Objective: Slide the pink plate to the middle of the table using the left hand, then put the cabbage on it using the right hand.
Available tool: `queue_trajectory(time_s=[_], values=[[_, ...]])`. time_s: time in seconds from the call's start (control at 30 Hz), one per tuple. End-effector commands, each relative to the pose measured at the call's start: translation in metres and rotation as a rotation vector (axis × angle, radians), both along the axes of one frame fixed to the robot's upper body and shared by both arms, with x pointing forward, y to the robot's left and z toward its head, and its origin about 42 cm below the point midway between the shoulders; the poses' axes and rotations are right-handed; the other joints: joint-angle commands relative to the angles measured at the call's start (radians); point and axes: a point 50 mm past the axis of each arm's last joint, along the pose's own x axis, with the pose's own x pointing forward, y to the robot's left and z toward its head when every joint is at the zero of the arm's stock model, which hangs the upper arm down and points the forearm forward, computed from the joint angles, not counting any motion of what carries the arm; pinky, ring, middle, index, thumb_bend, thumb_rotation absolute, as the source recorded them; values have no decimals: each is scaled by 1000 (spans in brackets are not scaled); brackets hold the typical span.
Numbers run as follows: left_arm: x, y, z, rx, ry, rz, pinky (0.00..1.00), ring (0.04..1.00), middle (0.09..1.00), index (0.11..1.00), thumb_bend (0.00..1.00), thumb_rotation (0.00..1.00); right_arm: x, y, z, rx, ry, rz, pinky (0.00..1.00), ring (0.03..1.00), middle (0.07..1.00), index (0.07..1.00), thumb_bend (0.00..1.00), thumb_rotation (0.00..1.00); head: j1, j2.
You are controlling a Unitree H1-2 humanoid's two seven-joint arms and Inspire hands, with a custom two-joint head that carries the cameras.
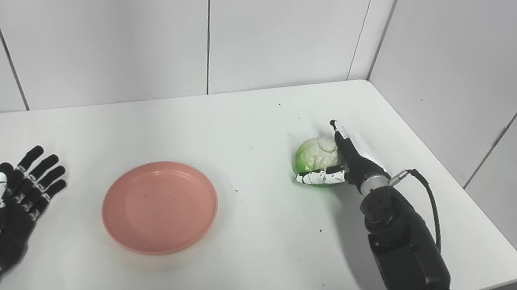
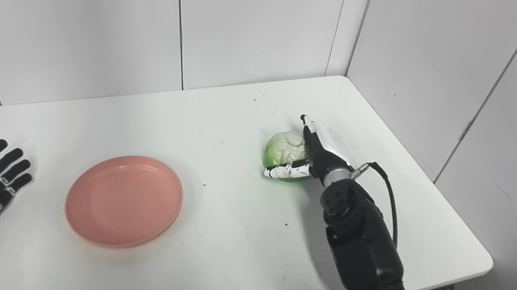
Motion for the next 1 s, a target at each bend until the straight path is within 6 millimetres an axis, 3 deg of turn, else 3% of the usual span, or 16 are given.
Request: queue_trajectory(time_s=[0.0, 0.1, 0.17, 0.27, 0.3, 0.37, 0.4, 0.47, 0.53, 0.6, 0.97], values=[[-17, 6, -30, 14, 145, -7, 920, 903, 907, 907, 404, 1000, 10, -2, 24, -28, -74, 11, 864, 951, 987, 990, 1000, 318, 1, -1], [-17, 6, -30, 18, 145, -6, 916, 899, 904, 907, 406, 1000, 10, -1, 22, -13, -100, 15, 853, 932, 961, 968, 1000, 279, 1, -1], [-18, 6, -29, 21, 144, -9, 914, 899, 904, 906, 408, 1000, 9, 0, 21, 25, -136, 22, 837, 897, 917, 932, 1000, 203, 5, 4], [-18, 6, -29, 24, 143, -11, 917, 902, 907, 909, 417, 1000, 9, 0, 18, 70, -169, 27, 670, 709, 737, 758, 962, 31, 4, 4], [-18, 6, -29, 23, 143, -12, 918, 902, 907, 910, 417, 1000, 9, 1, 16, 77, -175, 26, 660, 700, 729, 749, 958, 25, 4, 4], [-18, 5, -29, 23, 143, -12, 914, 901, 906, 907, 415, 1000, 9, 1, 14, 64, -185, 23, 561, 581, 620, 635, 885, 5, 7, 8], [-18, 5, -29, 23, 142, -14, 913, 900, 906, 906, 414, 1000, 10, 1, 13, 57, -192, 20, 549, 556, 558, 563, 712, 2, 8, 9], [-18, 5, -29, 26, 138, -19, 913, 903, 910, 910, 416, 1000, 10, 1, 12, 51, -202, 1, 492, 499, 502, 503, 567, 0, 10, 10], [-19, 5, -28, 30, 139, -17, 905, 900, 907, 904, 420, 1000, 11, 2, 12, 51, -213, -15, 404, 445, 476, 501, 535, 0, 12, 12], [-19, 4, -28, 31, 138, -15, 905, 898, 904, 902, 422, 1000, 11, 3, 12, 59, -233, -25, 379, 431, 466, 507, 529, 0, 12, 12], [-20, 0, -29, 32, 133, -25, 920, 911, 915, 916, 426, 1000, 8, 3, 14, 78, -302, -48, 386, 434, 460, 513, 526, 0, 36, 15]])
